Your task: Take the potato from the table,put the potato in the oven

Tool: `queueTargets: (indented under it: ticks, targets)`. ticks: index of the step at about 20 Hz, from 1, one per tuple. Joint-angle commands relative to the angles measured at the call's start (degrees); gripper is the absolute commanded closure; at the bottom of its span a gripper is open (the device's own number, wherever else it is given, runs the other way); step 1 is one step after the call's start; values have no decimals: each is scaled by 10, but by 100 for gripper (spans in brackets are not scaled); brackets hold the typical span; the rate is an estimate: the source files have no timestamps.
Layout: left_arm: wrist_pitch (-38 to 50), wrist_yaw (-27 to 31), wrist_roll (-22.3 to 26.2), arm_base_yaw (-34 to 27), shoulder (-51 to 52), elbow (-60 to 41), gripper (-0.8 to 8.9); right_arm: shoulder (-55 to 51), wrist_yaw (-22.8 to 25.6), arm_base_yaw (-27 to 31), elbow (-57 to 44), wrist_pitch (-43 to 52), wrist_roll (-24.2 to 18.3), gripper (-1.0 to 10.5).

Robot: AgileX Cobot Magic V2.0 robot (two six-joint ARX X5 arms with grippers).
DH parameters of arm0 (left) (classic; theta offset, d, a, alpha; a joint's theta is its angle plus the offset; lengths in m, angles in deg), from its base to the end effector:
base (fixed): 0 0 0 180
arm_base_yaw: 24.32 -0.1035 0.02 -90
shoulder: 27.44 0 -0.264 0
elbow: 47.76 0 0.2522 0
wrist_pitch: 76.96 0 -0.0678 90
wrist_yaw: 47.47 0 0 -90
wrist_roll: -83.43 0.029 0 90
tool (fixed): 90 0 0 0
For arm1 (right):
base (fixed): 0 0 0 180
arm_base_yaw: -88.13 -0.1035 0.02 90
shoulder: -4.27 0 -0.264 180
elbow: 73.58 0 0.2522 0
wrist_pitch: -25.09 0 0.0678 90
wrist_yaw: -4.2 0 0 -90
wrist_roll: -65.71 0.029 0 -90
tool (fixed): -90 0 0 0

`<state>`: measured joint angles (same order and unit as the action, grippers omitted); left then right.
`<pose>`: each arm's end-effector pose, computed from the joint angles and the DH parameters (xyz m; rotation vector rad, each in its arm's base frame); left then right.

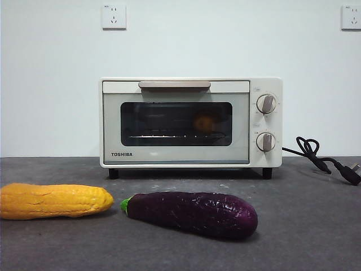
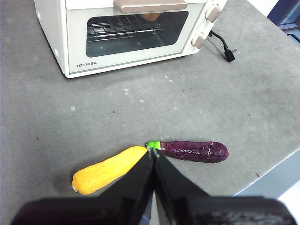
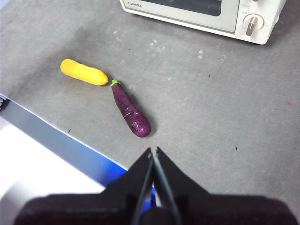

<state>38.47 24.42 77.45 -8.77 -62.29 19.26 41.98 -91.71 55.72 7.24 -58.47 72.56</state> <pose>0.0914 -0.0348 0.3375 -0.1114 0.6027 -0.5412 0.0565 0.0394 0.3746 -0.0543 0.7359 0.5968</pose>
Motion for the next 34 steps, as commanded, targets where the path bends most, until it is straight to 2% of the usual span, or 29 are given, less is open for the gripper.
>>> queueTargets:
  ticks: [1, 4, 5, 7, 11, 14, 18, 22, 25, 28, 29, 33, 34]
  targets:
    - [1, 1, 10, 1, 1, 1, 818, 0, 1, -1, -2, 3, 2, 946]
    - [43, 52, 99, 1, 2, -1, 818, 0, 1, -1, -2, 3, 2, 946]
    - [78, 94, 140, -6, 8, -2, 818, 0, 1, -1, -2, 3, 2, 946]
    - [165, 115, 196, -40, 31, -28, 818, 0, 1, -1, -2, 3, 2, 946]
    - [400, 127, 203, -129, 117, -178, 817, 0, 1, -1, -2, 3, 2, 946]
    - [486, 137, 202, -162, 194, -304, 817, 0, 1, -1, -2, 3, 2, 946]
    - [489, 136, 200, -181, 271, -425, 817, 0, 1, -1, -2, 3, 2, 946]
    - [484, 136, 192, -183, 318, -496, 818, 0, 1, -1, -2, 3, 2, 946]
    - [465, 135, 190, -183, 343, -521, 818, 0, 1, -1, -2, 3, 2, 946]
    - [407, 134, 175, -183, 348, -522, 817, 0, 1, -1, -2, 3, 2, 946]
    - [385, 132, 166, -183, 348, -522, 817, 0, 1, -1, -2, 3, 2, 946]
    - [383, 130, 97, -183, 348, -522, 817, 0, 1, -1, -2, 3, 2, 946]
    - [383, 134, 98, -183, 347, -522, 817, 0, 1, -1, -2, 3, 2, 946]
